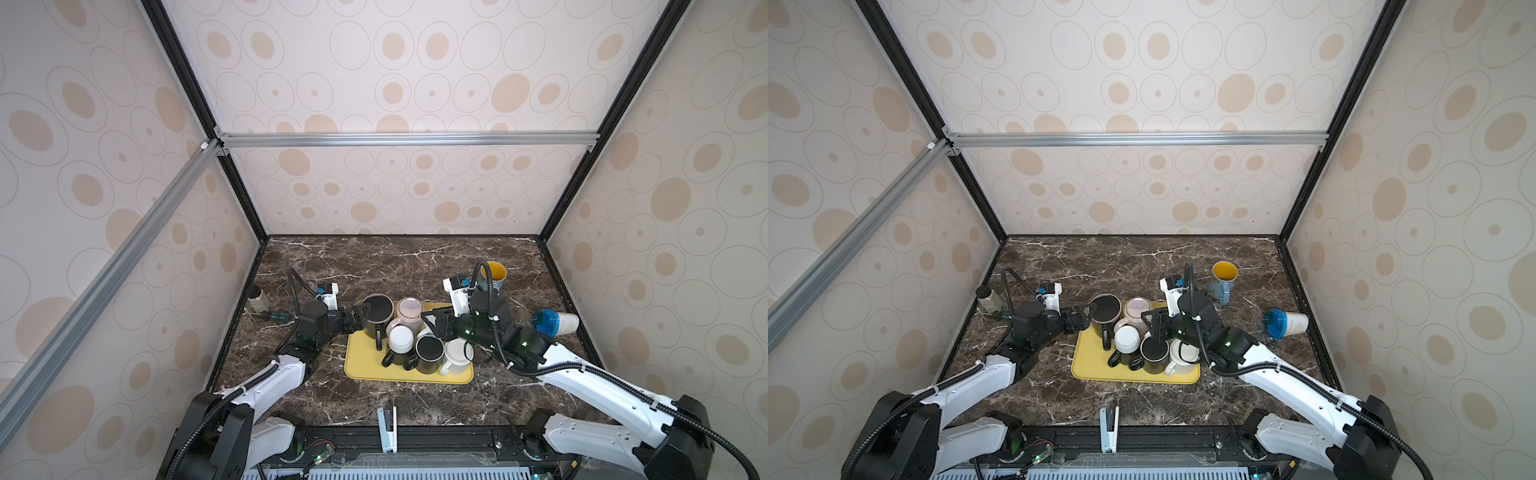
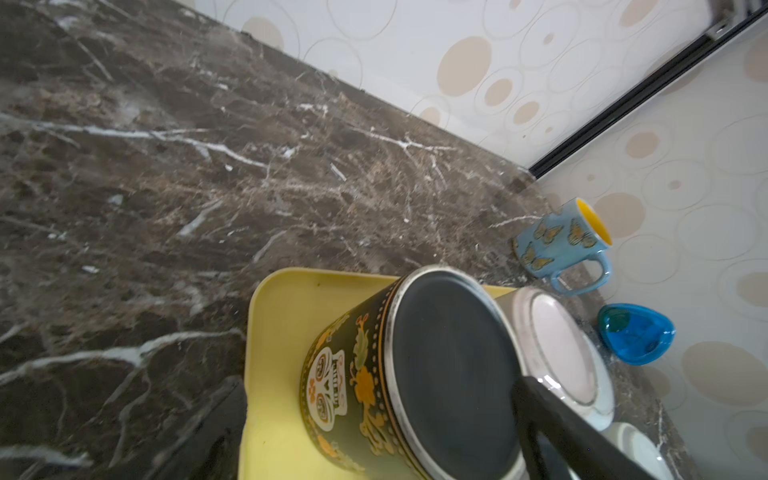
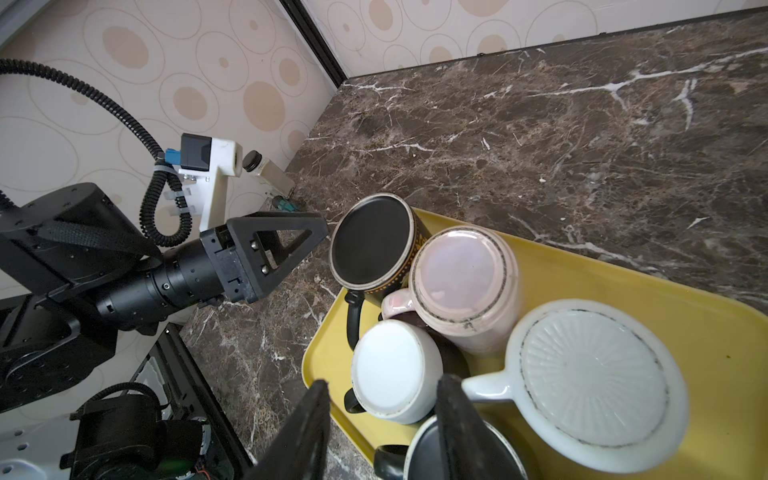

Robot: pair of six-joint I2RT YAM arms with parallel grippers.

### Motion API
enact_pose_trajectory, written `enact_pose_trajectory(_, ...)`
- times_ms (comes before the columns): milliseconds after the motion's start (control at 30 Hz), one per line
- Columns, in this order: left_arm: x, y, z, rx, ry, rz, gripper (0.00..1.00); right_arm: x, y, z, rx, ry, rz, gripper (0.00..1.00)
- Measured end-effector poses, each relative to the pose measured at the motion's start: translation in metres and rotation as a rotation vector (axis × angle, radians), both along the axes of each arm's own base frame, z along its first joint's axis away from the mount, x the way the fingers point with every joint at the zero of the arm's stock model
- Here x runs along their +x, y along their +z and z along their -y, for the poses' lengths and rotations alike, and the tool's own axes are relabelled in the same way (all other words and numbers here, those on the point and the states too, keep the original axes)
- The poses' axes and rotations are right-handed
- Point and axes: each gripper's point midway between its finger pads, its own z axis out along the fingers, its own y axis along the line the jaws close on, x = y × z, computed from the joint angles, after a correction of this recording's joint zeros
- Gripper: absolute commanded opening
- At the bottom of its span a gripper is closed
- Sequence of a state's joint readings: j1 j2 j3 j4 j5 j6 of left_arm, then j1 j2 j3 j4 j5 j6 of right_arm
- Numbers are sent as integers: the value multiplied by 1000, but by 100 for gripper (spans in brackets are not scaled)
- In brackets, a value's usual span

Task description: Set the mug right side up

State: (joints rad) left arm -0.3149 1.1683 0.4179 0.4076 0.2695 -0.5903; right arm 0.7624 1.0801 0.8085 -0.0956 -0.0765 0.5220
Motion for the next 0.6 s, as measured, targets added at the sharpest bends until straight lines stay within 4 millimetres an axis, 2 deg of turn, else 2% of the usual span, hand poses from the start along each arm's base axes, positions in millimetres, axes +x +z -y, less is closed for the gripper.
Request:
enact_pose_trajectory(167,-6,-7,-11,91,60,-39,100,3,4,4,-15,-27,-5,45)
enact_pose_trajectory(333,-4,8,-18,141,116,-37,100,13,15,0,-40,-53,-23,45)
enact_pose_trajectory(433,-13,16,-14,153,111,-16,100,17,12,0,-63,-65,-40,45)
enact_pose_trajectory(600,-30,28,0,140,74,-15,100,18,-2,11,-135,-111,-74,45)
